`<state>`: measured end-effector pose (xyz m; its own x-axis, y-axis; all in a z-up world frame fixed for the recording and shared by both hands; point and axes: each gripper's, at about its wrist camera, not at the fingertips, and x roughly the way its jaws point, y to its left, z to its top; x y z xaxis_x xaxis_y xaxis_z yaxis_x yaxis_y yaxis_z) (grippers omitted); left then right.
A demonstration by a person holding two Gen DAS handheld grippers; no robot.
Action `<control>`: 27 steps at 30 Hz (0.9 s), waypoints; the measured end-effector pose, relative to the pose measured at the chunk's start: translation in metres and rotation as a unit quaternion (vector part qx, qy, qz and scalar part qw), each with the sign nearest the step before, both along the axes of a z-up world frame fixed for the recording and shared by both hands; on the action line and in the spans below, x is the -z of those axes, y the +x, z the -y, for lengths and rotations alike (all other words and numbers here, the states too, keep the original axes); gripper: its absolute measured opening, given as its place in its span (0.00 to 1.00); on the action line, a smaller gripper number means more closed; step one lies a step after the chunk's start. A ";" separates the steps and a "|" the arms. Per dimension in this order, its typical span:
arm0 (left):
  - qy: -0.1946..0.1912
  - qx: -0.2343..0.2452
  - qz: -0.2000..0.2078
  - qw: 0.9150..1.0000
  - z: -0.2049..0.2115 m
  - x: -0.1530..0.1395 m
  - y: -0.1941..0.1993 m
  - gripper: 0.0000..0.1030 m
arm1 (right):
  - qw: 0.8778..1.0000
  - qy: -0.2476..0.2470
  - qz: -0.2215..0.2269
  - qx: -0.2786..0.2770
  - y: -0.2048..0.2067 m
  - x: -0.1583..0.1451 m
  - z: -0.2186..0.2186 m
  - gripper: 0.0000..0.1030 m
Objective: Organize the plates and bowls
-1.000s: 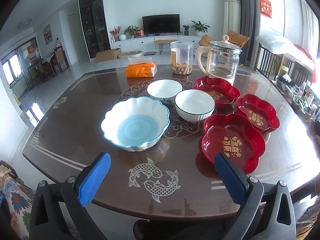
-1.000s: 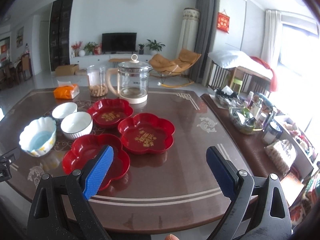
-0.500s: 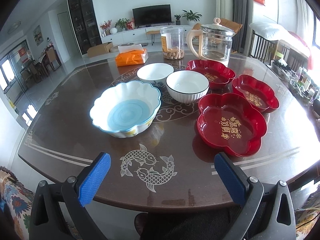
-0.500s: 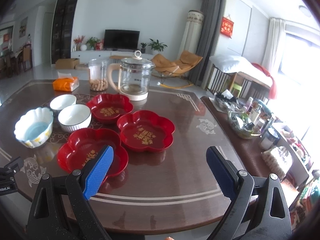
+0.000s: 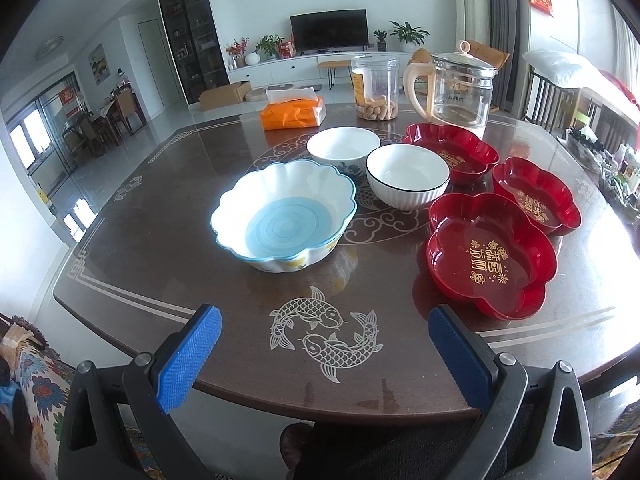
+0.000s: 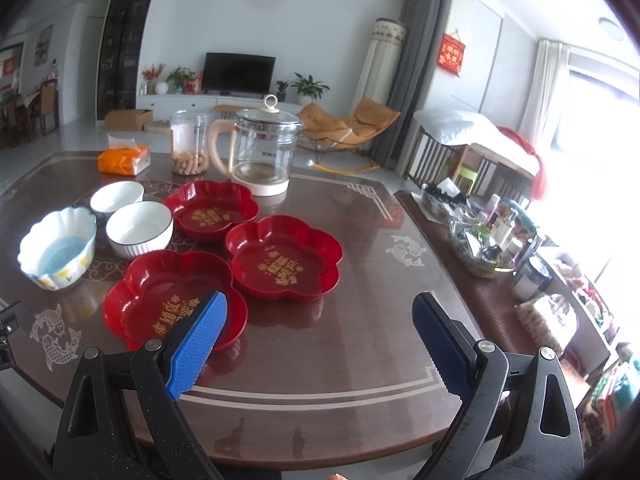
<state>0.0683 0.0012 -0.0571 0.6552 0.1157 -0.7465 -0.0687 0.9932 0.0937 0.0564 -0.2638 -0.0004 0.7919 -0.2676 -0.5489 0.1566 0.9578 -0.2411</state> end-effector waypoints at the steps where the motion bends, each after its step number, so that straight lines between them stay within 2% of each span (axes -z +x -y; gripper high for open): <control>1: -0.004 0.002 -0.004 1.000 0.000 0.002 0.000 1.00 | 1.000 0.000 0.000 0.001 0.000 0.001 0.000 0.93; 7: -0.033 0.039 -0.033 0.998 0.003 0.006 0.008 1.00 | 0.999 0.027 -0.017 -0.010 0.004 0.008 0.007 0.93; 11: -0.045 0.087 -0.048 0.994 0.010 -0.005 0.028 1.00 | 0.992 0.110 -0.050 -0.040 0.015 0.013 0.027 0.93; 13: -0.044 0.114 -0.057 0.991 0.020 -0.008 0.041 1.00 | 0.981 0.172 -0.072 -0.057 0.026 0.015 0.042 0.93; 14: -0.042 0.122 -0.061 0.990 0.025 -0.009 0.049 1.00 | 0.972 0.208 -0.090 -0.067 0.034 0.017 0.049 0.93; 16: -0.037 0.133 -0.074 0.988 0.034 -0.006 0.066 1.00 | 0.947 0.274 -0.147 -0.080 0.055 0.025 0.061 0.93; 19: -0.036 0.142 -0.099 0.984 0.045 0.002 0.091 0.99 | 0.912 0.328 -0.227 -0.094 0.084 0.041 0.068 0.93; 21: -0.030 0.140 -0.111 0.984 0.051 0.009 0.103 0.99 | 0.903 0.339 -0.247 -0.097 0.096 0.048 0.070 0.93; 24: -0.026 0.138 -0.127 0.982 0.058 0.021 0.111 0.95 | 0.901 0.328 -0.268 -0.091 0.110 0.059 0.069 0.93; 27: -0.032 0.132 -0.143 0.980 0.060 0.031 0.119 0.94 | 0.888 0.343 -0.291 -0.094 0.122 0.074 0.066 0.92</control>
<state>0.1869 -0.0589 -0.0881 0.4195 -0.0830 -0.9039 0.2122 0.9772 0.0088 0.1787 -0.3294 -0.0747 0.3154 0.3951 -0.8628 0.0194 0.9063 0.4221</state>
